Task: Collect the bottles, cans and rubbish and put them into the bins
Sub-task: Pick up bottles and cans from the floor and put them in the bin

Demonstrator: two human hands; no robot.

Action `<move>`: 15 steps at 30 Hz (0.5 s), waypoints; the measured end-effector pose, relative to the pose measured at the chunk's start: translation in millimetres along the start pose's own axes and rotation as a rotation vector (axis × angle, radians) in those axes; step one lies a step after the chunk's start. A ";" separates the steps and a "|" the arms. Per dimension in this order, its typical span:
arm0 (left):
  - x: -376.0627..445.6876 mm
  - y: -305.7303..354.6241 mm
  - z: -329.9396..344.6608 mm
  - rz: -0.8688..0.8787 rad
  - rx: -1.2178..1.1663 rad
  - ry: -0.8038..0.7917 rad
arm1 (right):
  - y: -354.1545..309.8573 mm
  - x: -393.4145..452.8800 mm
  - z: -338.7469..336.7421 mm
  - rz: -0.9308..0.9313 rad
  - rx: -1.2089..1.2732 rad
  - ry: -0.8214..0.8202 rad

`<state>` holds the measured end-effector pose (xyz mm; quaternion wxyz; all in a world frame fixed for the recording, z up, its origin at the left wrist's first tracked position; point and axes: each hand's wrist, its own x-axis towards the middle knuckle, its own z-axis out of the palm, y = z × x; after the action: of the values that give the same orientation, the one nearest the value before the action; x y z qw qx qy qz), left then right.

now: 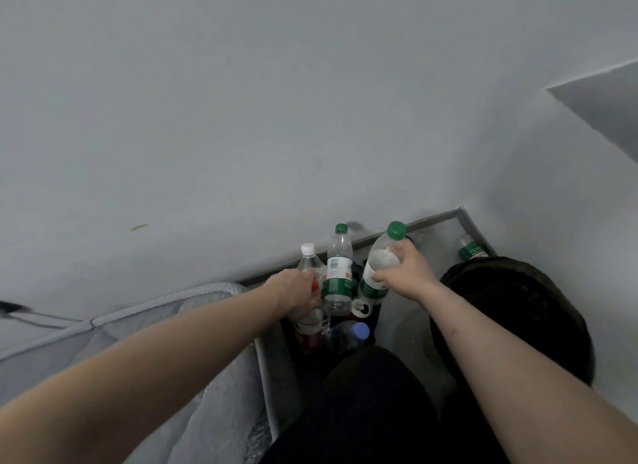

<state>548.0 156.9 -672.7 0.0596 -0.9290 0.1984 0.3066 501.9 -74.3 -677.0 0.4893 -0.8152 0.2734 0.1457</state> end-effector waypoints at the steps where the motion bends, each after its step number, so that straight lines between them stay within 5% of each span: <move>1: -1.9 3.6 -9.2 0.019 0.038 0.040 | 1.0 0.1 -1.5 -0.007 0.002 -0.002; 7: 45.9 46.8 -79.7 0.056 -0.125 0.283 | 11.9 4.3 -6.6 -0.013 0.009 -0.004; 15: 144.7 54.9 -51.5 -0.054 -0.111 0.072 | 22.6 4.5 -20.9 -0.065 0.087 0.003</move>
<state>659.9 46.7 -716.5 0.0090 -0.9463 0.1579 0.2819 491.6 -102.4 -685.5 0.5285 -0.8018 0.2535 0.1166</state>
